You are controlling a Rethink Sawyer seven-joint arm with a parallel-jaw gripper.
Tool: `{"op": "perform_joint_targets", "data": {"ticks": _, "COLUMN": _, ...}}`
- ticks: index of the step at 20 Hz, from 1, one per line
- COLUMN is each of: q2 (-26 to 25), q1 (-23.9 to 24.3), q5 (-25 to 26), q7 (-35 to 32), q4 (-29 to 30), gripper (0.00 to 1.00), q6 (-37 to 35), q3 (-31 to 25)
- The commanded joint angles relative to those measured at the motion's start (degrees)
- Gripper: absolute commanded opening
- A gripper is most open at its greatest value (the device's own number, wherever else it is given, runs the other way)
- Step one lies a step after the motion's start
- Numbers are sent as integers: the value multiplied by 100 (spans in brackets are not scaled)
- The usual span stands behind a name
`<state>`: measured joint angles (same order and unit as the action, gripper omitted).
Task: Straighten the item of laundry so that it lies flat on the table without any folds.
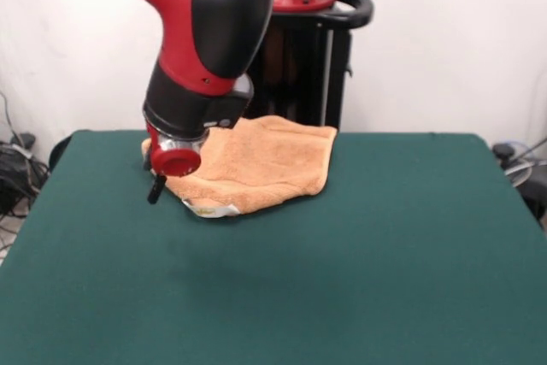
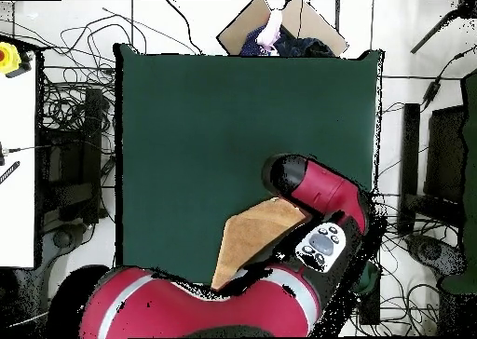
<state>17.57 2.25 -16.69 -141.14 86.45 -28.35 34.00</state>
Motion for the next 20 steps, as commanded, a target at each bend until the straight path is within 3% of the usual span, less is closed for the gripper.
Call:
{"op": "perform_joint_targets", "data": {"ticks": 1, "q2": 54, "q1": 151, "q5": -357, "q7": -657, "q4": 626, "gripper": 100, "q6": 137, "q3": -1426}}
{"op": "perform_joint_targets", "data": {"ticks": 10, "q2": 250, "q1": 466, "q5": -466, "q7": -588, "q4": 963, "gripper": 100, "q6": 78, "q3": -2028}}
{"op": "perform_joint_targets", "data": {"ticks": 20, "q2": 72, "q1": 405, "q5": -235, "q7": -702, "q4": 848, "gripper": 100, "q6": 5, "q3": -1947}}
